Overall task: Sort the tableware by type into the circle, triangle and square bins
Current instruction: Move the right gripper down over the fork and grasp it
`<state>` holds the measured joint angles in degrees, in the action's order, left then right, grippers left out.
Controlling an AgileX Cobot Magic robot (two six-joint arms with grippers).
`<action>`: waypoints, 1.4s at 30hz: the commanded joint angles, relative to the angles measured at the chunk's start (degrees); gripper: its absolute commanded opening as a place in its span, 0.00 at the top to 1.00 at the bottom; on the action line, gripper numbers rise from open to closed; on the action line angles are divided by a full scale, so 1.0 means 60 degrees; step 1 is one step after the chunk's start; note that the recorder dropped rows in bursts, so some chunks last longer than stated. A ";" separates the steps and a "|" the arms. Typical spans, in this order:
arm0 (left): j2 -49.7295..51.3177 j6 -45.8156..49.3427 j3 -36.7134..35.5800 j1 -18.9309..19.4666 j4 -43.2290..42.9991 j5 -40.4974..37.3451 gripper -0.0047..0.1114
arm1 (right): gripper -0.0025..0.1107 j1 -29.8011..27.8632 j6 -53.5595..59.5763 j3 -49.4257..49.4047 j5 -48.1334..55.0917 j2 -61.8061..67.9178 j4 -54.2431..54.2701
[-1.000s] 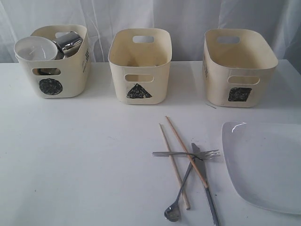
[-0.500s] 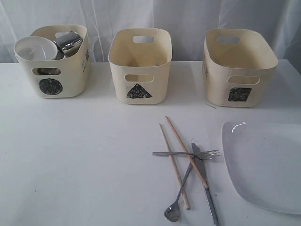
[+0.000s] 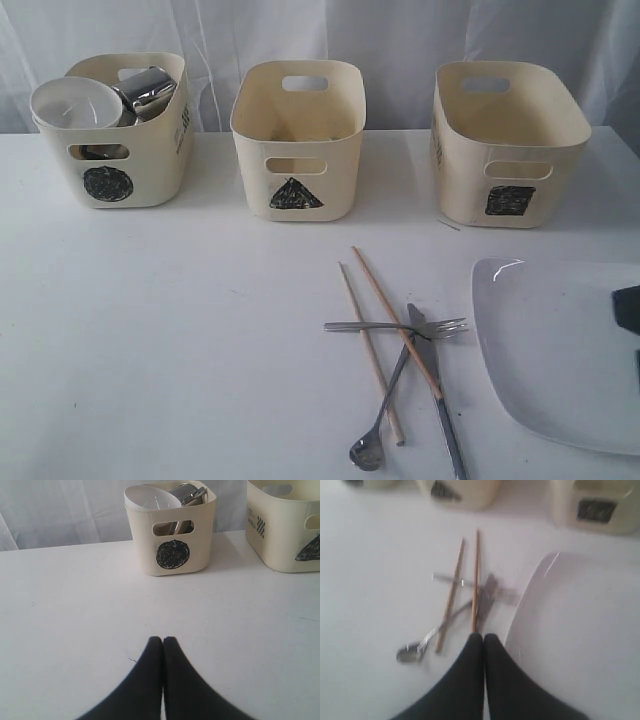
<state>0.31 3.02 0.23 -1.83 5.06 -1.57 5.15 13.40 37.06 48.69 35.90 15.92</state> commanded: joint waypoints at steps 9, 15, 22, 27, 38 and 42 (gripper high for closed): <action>-0.0051 0.0012 -0.0039 -0.0040 0.0142 -0.0014 0.94 | 0.45 0.1871 0.3343 0.3903 0.1080 0.7043 -0.1267; -0.0051 0.0012 -0.0039 -0.0040 0.0142 -0.0014 0.94 | 0.39 0.2711 0.3343 0.5203 0.0881 0.9150 -0.3159; -0.0051 0.0012 -0.0039 -0.0040 0.0142 -0.0014 0.94 | 0.48 0.3269 0.3532 0.6292 0.1244 1.0939 -0.3202; -0.0051 0.0012 -0.0039 -0.0040 0.0142 -0.0014 0.94 | 0.51 0.3510 0.3571 0.6516 0.1229 1.1644 -0.3202; -0.0051 0.0012 -0.0039 -0.0040 0.0142 -0.0014 0.94 | 0.51 0.3510 0.4408 0.6523 0.1154 1.2275 -0.3224; -0.0051 0.0012 -0.0039 -0.0040 0.0142 -0.0014 0.94 | 0.51 0.3510 0.4991 0.6523 0.0845 1.2275 -0.3224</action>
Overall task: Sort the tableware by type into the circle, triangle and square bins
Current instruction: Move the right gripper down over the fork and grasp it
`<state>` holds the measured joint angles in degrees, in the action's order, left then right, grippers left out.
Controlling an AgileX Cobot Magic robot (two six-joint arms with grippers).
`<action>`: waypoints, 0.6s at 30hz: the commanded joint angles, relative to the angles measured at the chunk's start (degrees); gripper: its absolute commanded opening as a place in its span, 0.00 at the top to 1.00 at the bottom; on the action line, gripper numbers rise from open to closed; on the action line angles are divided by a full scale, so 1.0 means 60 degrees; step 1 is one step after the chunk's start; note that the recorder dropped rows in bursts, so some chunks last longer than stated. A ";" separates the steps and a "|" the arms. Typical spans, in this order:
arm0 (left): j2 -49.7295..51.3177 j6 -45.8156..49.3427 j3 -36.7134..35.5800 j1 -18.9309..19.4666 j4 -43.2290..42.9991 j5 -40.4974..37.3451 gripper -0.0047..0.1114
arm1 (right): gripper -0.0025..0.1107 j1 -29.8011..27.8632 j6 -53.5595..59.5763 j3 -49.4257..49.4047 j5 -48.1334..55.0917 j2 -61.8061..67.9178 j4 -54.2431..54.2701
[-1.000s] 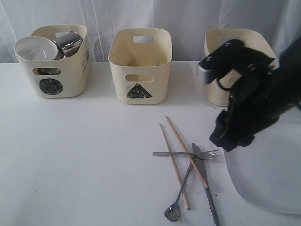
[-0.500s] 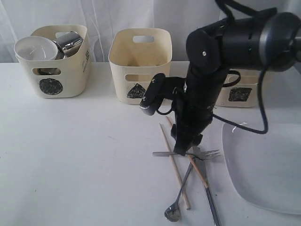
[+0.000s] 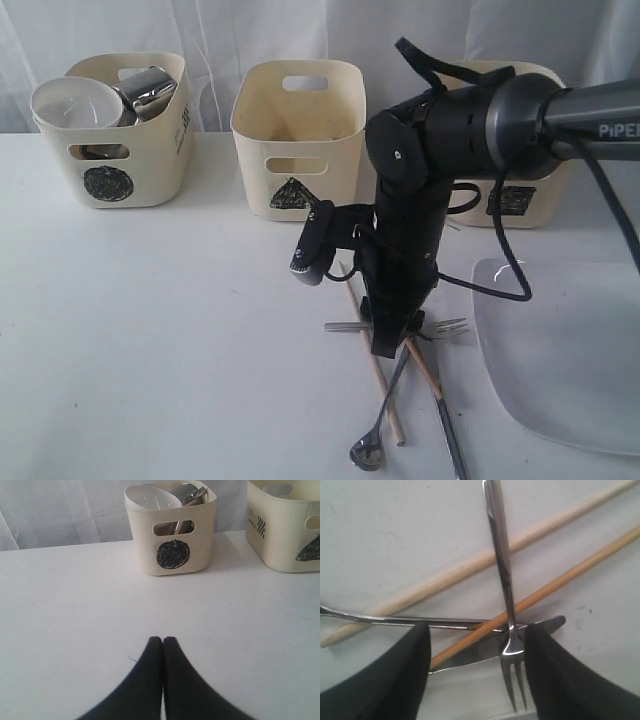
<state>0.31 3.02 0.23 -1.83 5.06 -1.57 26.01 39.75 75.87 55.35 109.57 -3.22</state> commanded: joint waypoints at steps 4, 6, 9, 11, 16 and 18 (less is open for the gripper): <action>-0.0051 0.0012 -0.0039 -0.0040 0.0142 -0.0014 0.94 | 0.51 0.0033 0.1200 0.0054 -0.0463 0.0032 -0.0033; -0.0051 0.0012 -0.0039 -0.0040 0.0142 -0.0014 0.94 | 0.51 0.0033 0.1317 0.0054 -0.0524 0.0132 -0.0033; -0.0051 0.0012 -0.0039 -0.0040 0.0142 -0.0014 0.94 | 0.51 0.0033 0.1344 0.0054 -0.0610 0.0306 -0.0033; -0.0051 0.0012 -0.0039 -0.0040 0.0142 -0.0014 0.94 | 0.51 0.0033 0.1344 0.0054 -0.0738 0.0429 -0.0033; -0.0051 0.0012 -0.0039 -0.0040 0.0142 -0.0014 0.94 | 0.52 0.0033 0.1344 0.0092 -0.0902 0.0756 -0.0138; -0.0051 0.0012 -0.0039 -0.0040 0.0142 -0.0014 0.94 | 0.54 0.0033 0.1344 0.0137 -0.0885 0.0860 -0.0261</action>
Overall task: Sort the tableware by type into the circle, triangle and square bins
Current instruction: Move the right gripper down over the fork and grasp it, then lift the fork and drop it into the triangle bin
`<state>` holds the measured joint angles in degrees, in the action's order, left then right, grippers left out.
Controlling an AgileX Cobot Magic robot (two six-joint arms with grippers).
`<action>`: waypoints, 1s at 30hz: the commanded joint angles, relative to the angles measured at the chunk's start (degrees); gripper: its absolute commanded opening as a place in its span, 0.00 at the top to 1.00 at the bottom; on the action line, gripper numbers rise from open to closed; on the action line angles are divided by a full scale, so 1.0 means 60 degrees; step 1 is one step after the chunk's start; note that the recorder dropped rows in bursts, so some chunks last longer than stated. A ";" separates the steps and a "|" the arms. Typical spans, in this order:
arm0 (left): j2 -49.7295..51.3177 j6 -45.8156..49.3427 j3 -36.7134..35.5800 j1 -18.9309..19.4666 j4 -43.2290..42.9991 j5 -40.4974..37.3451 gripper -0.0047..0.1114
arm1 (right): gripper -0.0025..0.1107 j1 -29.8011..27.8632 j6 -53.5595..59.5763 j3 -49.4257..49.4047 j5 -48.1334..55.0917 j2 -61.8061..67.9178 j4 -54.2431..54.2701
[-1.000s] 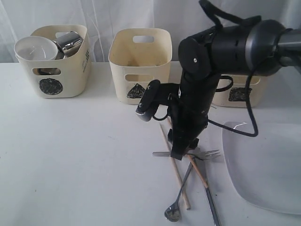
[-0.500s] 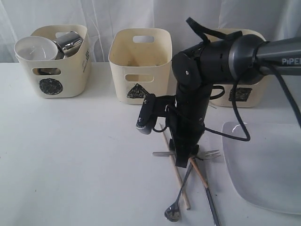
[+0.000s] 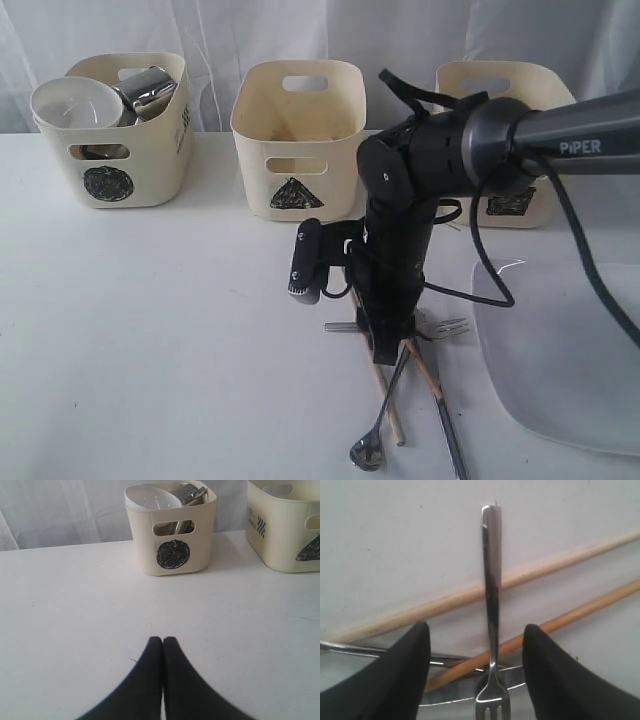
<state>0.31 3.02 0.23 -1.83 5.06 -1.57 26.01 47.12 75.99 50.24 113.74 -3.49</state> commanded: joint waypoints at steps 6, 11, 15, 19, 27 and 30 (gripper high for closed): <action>-0.0051 0.0012 -0.0039 -0.0040 0.0142 -0.0014 0.94 | 0.54 0.0033 0.0115 0.0132 -0.0199 0.0294 -0.0497; -0.0051 0.0012 -0.0039 -0.0040 0.0142 -0.0014 0.94 | 0.54 0.0033 0.0115 0.0132 -0.0614 0.0294 -0.0641; -0.0051 0.0012 -0.0039 -0.0040 0.0142 -0.0014 0.94 | 0.54 -0.0063 0.0115 0.0132 -0.1014 0.0294 -0.0641; -0.0051 0.0012 -0.0039 -0.0040 0.0142 -0.0014 0.94 | 0.54 -0.0063 0.0076 0.0132 -0.0836 0.0423 -0.0641; -0.0051 0.0012 -0.0039 -0.0040 0.0142 -0.0014 0.94 | 0.54 -0.0063 0.0005 0.0132 -0.0444 0.0894 -0.0641; -0.0051 0.0012 -0.0039 -0.0040 0.0142 -0.0014 0.94 | 0.54 -0.0063 0.0005 0.0132 -0.0063 0.0960 -0.0641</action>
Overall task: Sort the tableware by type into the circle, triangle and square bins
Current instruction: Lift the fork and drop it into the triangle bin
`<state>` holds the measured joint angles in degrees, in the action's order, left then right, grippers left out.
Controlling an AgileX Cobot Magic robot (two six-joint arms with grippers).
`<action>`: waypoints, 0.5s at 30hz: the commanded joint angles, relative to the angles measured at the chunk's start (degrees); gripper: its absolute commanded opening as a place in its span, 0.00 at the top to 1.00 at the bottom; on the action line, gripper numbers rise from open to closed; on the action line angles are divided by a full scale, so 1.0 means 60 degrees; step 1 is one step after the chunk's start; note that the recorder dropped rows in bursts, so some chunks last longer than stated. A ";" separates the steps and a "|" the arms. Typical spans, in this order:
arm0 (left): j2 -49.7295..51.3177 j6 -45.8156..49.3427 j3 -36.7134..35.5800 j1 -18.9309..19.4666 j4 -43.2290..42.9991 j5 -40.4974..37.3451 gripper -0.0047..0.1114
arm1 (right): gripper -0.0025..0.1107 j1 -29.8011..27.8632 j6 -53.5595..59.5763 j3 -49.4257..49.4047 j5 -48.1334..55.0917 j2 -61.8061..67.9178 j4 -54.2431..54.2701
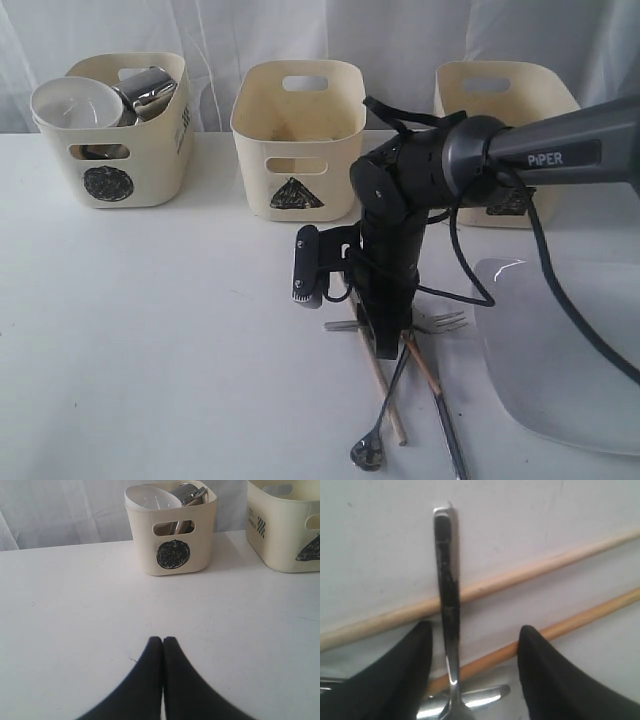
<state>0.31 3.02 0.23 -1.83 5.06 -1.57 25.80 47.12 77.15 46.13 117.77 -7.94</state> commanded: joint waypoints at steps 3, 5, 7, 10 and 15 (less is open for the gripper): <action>-0.0051 0.0012 -0.0039 -0.0040 0.0142 -0.0014 0.94 | 0.62 -0.0029 0.0005 -0.0042 0.0774 0.0286 0.0137; -0.0051 0.0012 -0.0039 -0.0040 0.0142 -0.0014 0.94 | 0.72 -0.0029 -0.0047 -0.0004 0.0914 0.0268 0.0209; -0.0051 0.0012 -0.0039 -0.0040 0.0142 -0.0014 0.94 | 0.82 -0.0029 -0.0283 0.0128 0.1018 0.0219 0.0365; -0.0051 0.0012 -0.0039 -0.0040 0.0142 -0.0014 0.94 | 0.96 -0.0029 -0.0488 0.0266 0.1003 -0.0069 0.0843; -0.0051 0.0012 -0.0039 -0.0040 0.0142 -0.0014 0.94 | 0.98 -0.0029 -0.0488 0.0266 0.0480 -0.0918 0.2319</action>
<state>0.22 3.02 0.23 -1.83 5.06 -1.57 25.80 44.52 78.72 49.99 115.44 0.99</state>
